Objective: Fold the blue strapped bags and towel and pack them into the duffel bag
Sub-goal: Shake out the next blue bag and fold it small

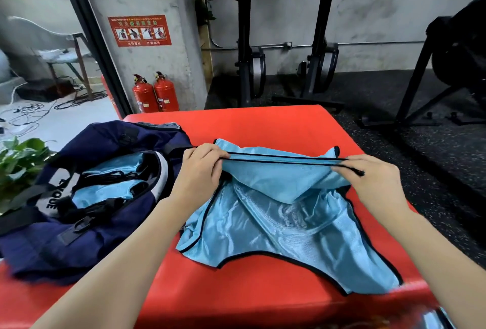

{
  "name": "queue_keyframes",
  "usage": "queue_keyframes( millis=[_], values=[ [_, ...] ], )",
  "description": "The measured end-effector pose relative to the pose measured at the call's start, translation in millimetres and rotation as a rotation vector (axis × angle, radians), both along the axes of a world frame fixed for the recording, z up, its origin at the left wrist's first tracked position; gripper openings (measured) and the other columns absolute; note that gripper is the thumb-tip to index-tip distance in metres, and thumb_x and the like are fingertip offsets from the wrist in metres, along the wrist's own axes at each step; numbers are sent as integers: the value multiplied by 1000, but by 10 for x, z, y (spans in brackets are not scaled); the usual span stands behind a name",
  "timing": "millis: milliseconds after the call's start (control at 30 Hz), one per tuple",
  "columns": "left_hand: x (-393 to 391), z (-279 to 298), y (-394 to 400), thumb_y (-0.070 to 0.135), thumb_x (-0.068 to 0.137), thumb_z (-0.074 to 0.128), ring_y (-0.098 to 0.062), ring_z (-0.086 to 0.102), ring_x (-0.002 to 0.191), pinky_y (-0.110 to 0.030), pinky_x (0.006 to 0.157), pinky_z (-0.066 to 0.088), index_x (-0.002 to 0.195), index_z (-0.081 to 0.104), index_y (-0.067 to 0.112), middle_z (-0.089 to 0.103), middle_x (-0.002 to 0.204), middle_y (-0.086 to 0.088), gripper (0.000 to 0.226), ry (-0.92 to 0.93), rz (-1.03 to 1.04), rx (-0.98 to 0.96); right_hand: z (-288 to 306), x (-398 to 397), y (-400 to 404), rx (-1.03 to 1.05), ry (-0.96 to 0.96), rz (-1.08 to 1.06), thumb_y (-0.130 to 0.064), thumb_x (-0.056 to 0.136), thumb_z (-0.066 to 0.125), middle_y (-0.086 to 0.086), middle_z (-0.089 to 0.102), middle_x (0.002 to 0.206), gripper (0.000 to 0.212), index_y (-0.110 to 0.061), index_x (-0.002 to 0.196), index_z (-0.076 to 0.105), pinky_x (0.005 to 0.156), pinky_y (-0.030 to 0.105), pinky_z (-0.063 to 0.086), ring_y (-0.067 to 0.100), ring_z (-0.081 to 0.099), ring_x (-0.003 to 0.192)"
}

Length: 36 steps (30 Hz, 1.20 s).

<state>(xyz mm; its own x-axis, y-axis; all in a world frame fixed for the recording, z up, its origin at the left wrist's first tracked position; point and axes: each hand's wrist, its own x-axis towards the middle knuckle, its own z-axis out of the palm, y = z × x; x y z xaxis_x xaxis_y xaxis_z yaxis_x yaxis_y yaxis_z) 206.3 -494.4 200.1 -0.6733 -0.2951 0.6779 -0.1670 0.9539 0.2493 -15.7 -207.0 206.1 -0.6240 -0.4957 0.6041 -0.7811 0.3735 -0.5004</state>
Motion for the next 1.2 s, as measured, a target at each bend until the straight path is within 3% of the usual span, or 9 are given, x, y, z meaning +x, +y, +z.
queue_keyframes(
  millis=[200, 467, 567, 633, 700, 767, 867, 1033, 1200],
  values=[
    [-36, -31, -56, -3, 89, 61, -8, 56, 97, -41, 90, 46, 104, 71, 11, 62, 105, 4, 22, -14, -22, 56, 1, -50, 87, -4, -35, 25, -9, 80, 81, -2, 73, 90, 7, -13, 85, 82, 89, -1, 36, -20, 57, 88],
    [-76, -43, -96, -5, 88, 62, -13, 60, 108, -8, 101, 34, 103, 73, 7, 67, 111, -1, 22, -22, 1, 166, -21, -174, 151, -2, -77, -6, -10, 78, 82, -6, 69, 85, 5, -12, 83, 81, 85, -3, 34, -26, 53, 85],
    [-65, -46, -90, -1, 92, 59, -18, 59, 105, -25, 99, 42, 107, 72, 10, 69, 104, 2, 23, -104, -21, 137, -36, -226, 182, 17, -88, -12, -11, 79, 82, -4, 70, 86, 5, -12, 83, 81, 83, -3, 34, -26, 53, 85],
    [-50, -70, -112, 3, 94, 57, -18, 57, 101, -43, 92, 47, 109, 70, 13, 66, 101, 6, 23, -146, -3, 108, -44, -257, 203, 22, -100, -15, -11, 79, 81, -4, 69, 87, 5, -11, 84, 81, 82, -3, 34, -24, 54, 85],
    [-49, -86, -138, 5, 95, 55, -15, 57, 100, -46, 90, 49, 108, 68, 15, 63, 102, 9, 21, -132, 14, 118, -56, -287, 216, 44, -109, -24, -11, 81, 80, -3, 66, 90, 7, -7, 87, 80, 82, -5, 32, -15, 56, 83],
    [-54, -71, -126, 6, 96, 55, -6, 55, 96, -29, 93, 47, 107, 68, 14, 62, 104, 7, 19, -82, 26, 191, -81, -319, 218, 87, -113, -22, -10, 84, 77, -1, 66, 95, 10, -3, 92, 79, 84, -7, 28, 1, 58, 89],
    [-66, -3, -58, 10, 99, 55, 6, 51, 84, -2, 80, 35, 107, 67, 13, 61, 102, 4, 15, -39, 55, 318, -108, -357, 231, 148, -102, -7, -8, 88, 73, -2, 66, 101, 12, -2, 97, 78, 85, -7, 27, 16, 60, 96],
    [-114, 22, 78, 16, 101, 56, 1, 53, 83, -17, 71, 35, 93, 62, 12, 60, 90, 3, 11, -5, 60, 421, -41, -328, 255, 79, -72, -55, -6, 83, 78, 6, 69, 88, 7, 0, 85, 77, 80, 6, 36, 18, 61, 85],
    [-28, 231, 104, 13, 89, 74, 6, 55, 84, -4, 76, 36, 90, 70, 17, 65, 92, 9, 6, -64, 75, 401, 78, -328, 321, 55, -135, -116, -24, 84, 80, 2, 72, 85, 13, -11, 82, 78, 79, 25, 42, 19, 65, 82]
  ],
)
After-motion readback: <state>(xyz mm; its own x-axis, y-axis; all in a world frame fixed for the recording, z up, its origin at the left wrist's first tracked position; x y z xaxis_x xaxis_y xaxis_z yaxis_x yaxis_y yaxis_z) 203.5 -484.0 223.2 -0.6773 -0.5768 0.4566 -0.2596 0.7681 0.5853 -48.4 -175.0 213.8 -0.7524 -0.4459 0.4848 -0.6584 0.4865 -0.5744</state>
